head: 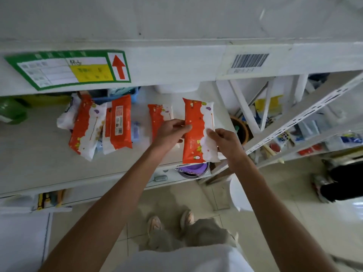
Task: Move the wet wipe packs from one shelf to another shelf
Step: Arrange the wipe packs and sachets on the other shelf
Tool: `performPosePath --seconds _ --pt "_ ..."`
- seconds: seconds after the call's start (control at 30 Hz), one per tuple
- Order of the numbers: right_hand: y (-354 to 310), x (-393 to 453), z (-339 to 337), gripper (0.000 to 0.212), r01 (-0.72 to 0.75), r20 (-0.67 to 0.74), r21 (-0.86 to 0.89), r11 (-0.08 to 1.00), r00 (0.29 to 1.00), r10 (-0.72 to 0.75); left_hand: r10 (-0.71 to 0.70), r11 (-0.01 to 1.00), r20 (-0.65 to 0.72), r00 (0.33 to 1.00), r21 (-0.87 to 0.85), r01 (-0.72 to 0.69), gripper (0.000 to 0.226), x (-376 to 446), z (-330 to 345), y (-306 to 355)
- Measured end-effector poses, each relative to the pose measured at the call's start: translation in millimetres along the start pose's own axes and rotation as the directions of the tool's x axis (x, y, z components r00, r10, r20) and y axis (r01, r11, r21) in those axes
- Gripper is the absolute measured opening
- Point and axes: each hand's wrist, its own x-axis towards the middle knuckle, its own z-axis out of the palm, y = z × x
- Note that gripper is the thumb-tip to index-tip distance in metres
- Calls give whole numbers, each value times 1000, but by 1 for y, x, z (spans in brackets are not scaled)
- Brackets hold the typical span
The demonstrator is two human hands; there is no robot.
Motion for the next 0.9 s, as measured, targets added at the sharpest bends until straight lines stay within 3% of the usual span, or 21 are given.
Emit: performPosePath --seconds 0.13,0.43,0.57,0.7,0.9 --pt "10 1 -20 36 23 12 -78 997 1000 -22 10 999 26 1000 46 -12 34 -3 19 -1" --pt "23 34 -62 45 125 112 -303 945 989 -95 -58 998 -151 987 14 61 37 6 87 -7" --pt "31 46 -85 26 140 178 -288 947 980 -91 -93 995 -235 967 7 98 41 9 121 -6" --pt "44 61 -102 33 157 200 -320 934 975 -96 -99 995 -293 951 -36 93 39 12 146 -13" --pt "60 71 -103 36 50 139 -149 988 990 -29 -110 994 -345 932 -41 102 40 33 158 -25"
